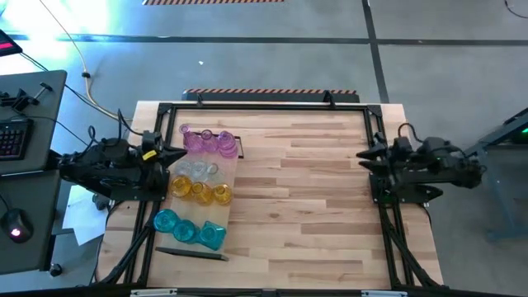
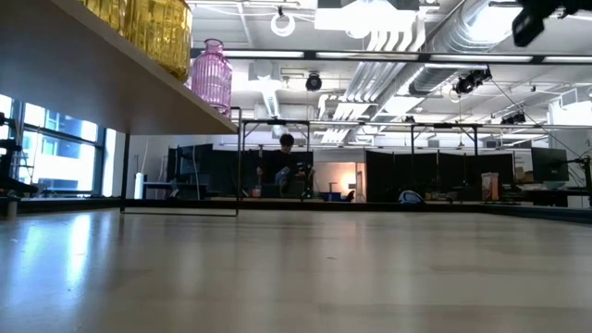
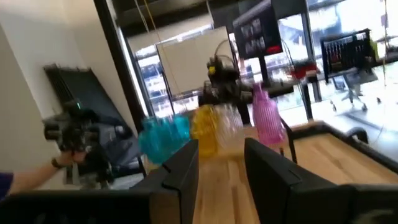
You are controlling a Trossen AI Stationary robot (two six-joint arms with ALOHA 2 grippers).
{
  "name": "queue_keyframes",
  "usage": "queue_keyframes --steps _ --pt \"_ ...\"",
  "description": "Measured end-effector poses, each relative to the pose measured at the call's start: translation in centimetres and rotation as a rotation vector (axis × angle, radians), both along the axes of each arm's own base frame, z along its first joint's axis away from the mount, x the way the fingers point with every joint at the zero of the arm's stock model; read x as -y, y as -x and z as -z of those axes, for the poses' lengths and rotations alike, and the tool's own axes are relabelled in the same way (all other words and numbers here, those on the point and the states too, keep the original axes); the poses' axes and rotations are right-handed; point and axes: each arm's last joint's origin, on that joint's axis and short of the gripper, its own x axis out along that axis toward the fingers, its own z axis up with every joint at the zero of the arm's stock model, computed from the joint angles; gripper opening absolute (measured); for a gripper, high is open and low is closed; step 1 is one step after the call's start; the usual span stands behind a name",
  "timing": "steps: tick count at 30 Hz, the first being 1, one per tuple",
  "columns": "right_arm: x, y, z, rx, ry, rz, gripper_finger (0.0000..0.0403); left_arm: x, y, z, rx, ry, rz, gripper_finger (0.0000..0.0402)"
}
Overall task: Sort vases onto shelf
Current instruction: Adjust the blue flower vase on the shelf
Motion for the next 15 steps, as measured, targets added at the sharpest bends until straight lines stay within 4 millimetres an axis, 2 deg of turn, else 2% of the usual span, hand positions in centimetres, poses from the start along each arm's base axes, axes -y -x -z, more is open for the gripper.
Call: queue_keyframes --steps 5,15 --pt "-0.1 -2.0 2.3 0.020 0.036 0.001 0.0113 0.0 0.0 -0.2 0.011 -0.025 -0.010 0.0010" --pt "-0.3 -2.1 3.0 0.073 0.108 -0.057 0.0113 0.0 0.1 -0.1 0.004 -0.025 -0.005 0.0010"
